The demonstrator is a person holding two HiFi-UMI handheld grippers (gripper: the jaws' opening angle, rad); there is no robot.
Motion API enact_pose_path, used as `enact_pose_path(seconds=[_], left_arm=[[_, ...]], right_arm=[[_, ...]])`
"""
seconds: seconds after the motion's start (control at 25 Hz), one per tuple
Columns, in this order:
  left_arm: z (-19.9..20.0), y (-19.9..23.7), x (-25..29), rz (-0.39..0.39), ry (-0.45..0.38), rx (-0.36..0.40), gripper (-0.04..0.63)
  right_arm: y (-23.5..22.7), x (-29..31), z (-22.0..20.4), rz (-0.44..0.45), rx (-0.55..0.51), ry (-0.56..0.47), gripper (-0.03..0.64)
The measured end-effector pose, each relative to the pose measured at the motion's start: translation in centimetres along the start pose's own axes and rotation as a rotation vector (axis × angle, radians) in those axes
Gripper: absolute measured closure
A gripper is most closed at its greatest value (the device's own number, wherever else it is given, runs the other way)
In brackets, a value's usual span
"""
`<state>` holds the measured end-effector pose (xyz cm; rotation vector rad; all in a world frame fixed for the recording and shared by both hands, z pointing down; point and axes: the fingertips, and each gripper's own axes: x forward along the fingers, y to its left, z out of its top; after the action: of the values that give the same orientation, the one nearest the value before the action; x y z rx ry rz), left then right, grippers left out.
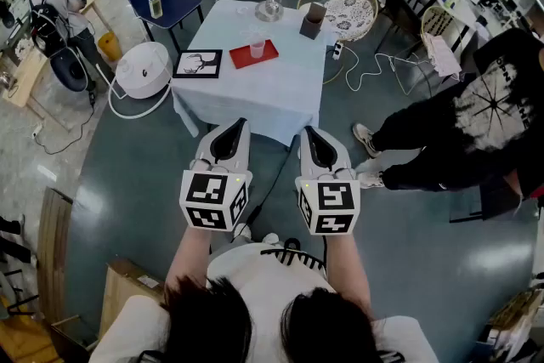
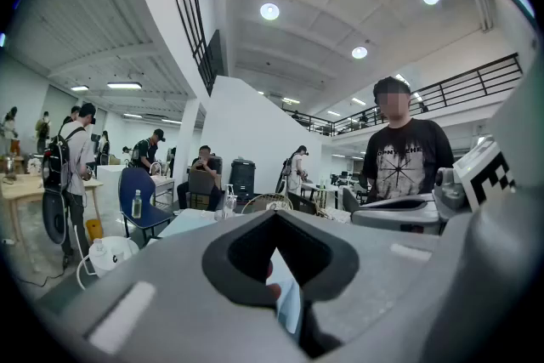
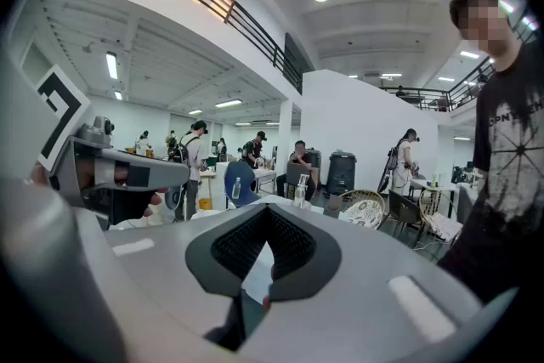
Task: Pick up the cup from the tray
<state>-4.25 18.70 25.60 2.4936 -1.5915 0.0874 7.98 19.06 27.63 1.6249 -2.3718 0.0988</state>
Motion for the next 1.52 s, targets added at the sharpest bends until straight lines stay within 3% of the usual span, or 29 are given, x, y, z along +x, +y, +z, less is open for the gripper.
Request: enact_pose_path(seconds=[0.92,1.52], left_arm=[[0.2,-1.6,-0.6,-0.003,-0.006,0.02,0.595],[0.3,-2.9,-0.5,0.014,-0.004,0.039,0.595]], right_arm=[[-0.7,-1.7,-0.2,-0.034,-0.018,0.0,0.594],[-1.5,-2.4,0.3,-0.006,0.005,-0.031,0.592]])
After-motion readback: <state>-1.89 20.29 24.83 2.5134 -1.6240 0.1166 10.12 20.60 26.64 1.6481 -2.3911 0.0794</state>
